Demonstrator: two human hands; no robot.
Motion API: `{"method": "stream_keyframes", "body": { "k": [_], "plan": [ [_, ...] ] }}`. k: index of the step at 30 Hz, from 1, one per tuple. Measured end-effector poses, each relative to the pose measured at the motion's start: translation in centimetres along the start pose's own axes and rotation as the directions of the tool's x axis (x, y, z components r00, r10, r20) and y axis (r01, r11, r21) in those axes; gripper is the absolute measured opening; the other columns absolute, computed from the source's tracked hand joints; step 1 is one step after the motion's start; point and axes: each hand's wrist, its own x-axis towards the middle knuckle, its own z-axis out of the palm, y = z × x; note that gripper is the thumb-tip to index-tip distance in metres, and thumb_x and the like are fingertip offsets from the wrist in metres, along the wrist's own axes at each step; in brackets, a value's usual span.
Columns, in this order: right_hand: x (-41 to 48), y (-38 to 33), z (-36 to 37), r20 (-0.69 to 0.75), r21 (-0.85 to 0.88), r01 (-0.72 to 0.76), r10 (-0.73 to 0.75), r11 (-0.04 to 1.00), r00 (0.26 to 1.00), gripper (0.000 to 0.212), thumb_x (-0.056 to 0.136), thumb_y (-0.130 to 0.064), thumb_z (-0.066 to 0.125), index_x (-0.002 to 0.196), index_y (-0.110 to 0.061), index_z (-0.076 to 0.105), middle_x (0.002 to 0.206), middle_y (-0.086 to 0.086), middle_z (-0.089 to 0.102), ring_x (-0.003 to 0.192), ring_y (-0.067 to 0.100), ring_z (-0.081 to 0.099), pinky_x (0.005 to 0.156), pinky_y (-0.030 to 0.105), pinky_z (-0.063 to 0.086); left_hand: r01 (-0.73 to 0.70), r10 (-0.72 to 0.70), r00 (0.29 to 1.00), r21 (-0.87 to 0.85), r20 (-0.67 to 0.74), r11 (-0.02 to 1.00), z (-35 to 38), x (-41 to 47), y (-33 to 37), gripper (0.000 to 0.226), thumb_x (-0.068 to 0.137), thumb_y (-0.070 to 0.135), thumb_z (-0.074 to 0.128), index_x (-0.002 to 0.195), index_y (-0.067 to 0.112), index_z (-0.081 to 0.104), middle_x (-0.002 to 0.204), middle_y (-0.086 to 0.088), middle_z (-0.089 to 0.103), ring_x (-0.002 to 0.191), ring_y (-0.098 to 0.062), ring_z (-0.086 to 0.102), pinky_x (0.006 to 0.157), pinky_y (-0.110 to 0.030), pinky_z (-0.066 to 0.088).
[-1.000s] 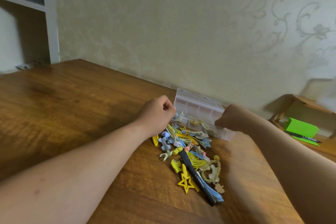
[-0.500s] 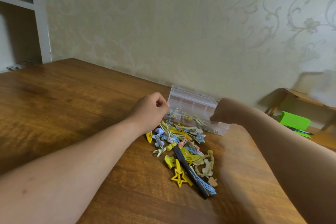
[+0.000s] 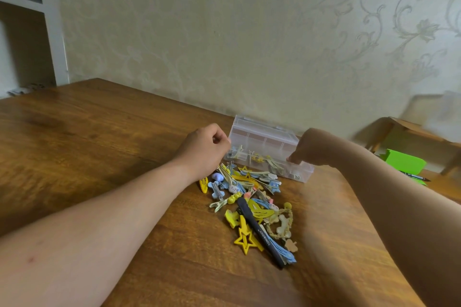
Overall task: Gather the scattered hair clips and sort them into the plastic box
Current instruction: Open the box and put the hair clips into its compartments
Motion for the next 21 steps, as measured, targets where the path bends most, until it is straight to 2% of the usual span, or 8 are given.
{"method": "stream_keyframes", "body": {
  "k": [3, 7, 9, 11, 14, 16, 19, 21],
  "plan": [
    [-2.2, 0.2, -0.7, -0.152, 0.070, 0.060, -0.049, 0.996, 0.987, 0.027, 0.093, -0.037, 0.074, 0.082, -0.013, 0.080, 0.073, 0.005, 0.074, 0.066, 0.020, 0.065, 0.061, 0.030, 0.052, 0.000, 0.000, 1.000, -0.002, -0.007, 1.000, 0.0, 0.0, -0.1, 0.013, 0.106, 0.036, 0.059, 0.099, 0.028, 0.066, 0.095, 0.005, 0.070, 0.090, -0.015, 0.067, 0.078, -0.040, 0.058],
    [-7.7, 0.2, -0.3, -0.312, 0.285, 0.234, -0.141, 0.929, 0.939, 0.028, 0.100, -0.040, 0.067, 0.080, -0.021, 0.074, 0.060, -0.005, 0.064, 0.048, 0.005, 0.051, 0.046, 0.019, 0.038, -0.001, 0.001, 1.000, -0.004, -0.015, 1.000, 0.0, 0.2, -0.1, 0.011, 0.105, 0.034, 0.059, 0.100, 0.027, 0.066, 0.097, 0.007, 0.069, 0.091, -0.013, 0.065, 0.075, -0.034, 0.055],
    [-9.9, 0.4, 0.6, -0.312, 0.387, 0.296, -0.178, 0.874, 0.933, 0.028, 0.099, -0.042, 0.068, 0.079, -0.024, 0.075, 0.056, -0.007, 0.063, 0.042, 0.002, 0.048, 0.043, 0.014, 0.034, 0.002, -0.002, 1.000, -0.005, -0.018, 1.000, 0.0, 0.1, -0.1, 0.010, 0.105, 0.033, 0.060, 0.101, 0.027, 0.066, 0.098, 0.007, 0.069, 0.092, -0.012, 0.065, 0.076, -0.033, 0.055],
    [-11.2, 0.8, 1.6, -0.299, 0.475, 0.327, -0.199, 0.817, 0.933, 0.026, 0.097, -0.043, 0.071, 0.079, -0.026, 0.076, 0.062, -0.007, 0.067, 0.044, 0.002, 0.047, 0.048, 0.018, 0.037, 0.009, -0.009, 1.000, -0.011, -0.021, 1.000, 0.0, 0.1, 0.0, 0.009, 0.105, 0.032, 0.060, 0.102, 0.026, 0.067, 0.099, 0.006, 0.070, 0.093, -0.012, 0.065, 0.079, -0.035, 0.055],
    [-12.4, 1.1, 3.0, -0.244, 0.577, 0.362, -0.269, 0.732, 0.932, 0.015, 0.096, -0.038, 0.074, 0.086, -0.027, 0.079, 0.074, -0.006, 0.073, 0.059, 0.009, 0.061, 0.061, 0.030, 0.048, 0.023, -0.024, 0.999, -0.028, -0.031, 0.999, -0.1, 0.0, 0.2, 0.010, 0.104, 0.032, 0.061, 0.103, 0.025, 0.067, 0.101, 0.004, 0.070, 0.095, -0.013, 0.065, 0.080, -0.035, 0.054],
    [-12.5, 1.2, 3.6, -0.213, 0.550, 0.383, -0.319, 0.742, 0.923, 0.007, 0.096, -0.035, 0.074, 0.091, -0.031, 0.078, 0.079, -0.005, 0.075, 0.072, 0.018, 0.067, 0.067, 0.036, 0.054, 0.024, -0.025, 0.999, -0.034, -0.029, 0.999, -0.1, -0.1, 0.3, 0.010, 0.104, 0.031, 0.061, 0.103, 0.024, 0.068, 0.100, 0.003, 0.070, 0.094, -0.014, 0.064, 0.077, -0.033, 0.053],
    [-11.9, 2.0, 4.0, -0.178, 0.453, 0.387, -0.344, 0.803, 0.922, 0.007, 0.097, -0.031, 0.072, 0.092, -0.036, 0.075, 0.068, -0.014, 0.068, 0.056, 0.007, 0.055, 0.053, 0.017, 0.042, 0.030, -0.032, 0.999, -0.043, -0.038, 0.999, -0.1, -0.1, 0.3, 0.011, 0.105, 0.030, 0.061, 0.102, 0.022, 0.068, 0.097, 0.004, 0.069, 0.091, -0.015, 0.064, 0.073, -0.034, 0.051],
    [-11.6, 2.6, 4.0, -0.132, 0.400, 0.363, -0.339, 0.842, 0.932, 0.007, 0.097, -0.033, 0.071, 0.092, -0.037, 0.075, 0.066, -0.019, 0.065, 0.054, 0.001, 0.052, 0.051, 0.014, 0.040, 0.038, -0.040, 0.998, -0.052, -0.044, 0.998, -0.1, -0.1, 0.3, 0.012, 0.105, 0.031, 0.062, 0.102, 0.021, 0.069, 0.096, 0.005, 0.069, 0.091, -0.018, 0.066, 0.077, -0.038, 0.054]
  ]
}}
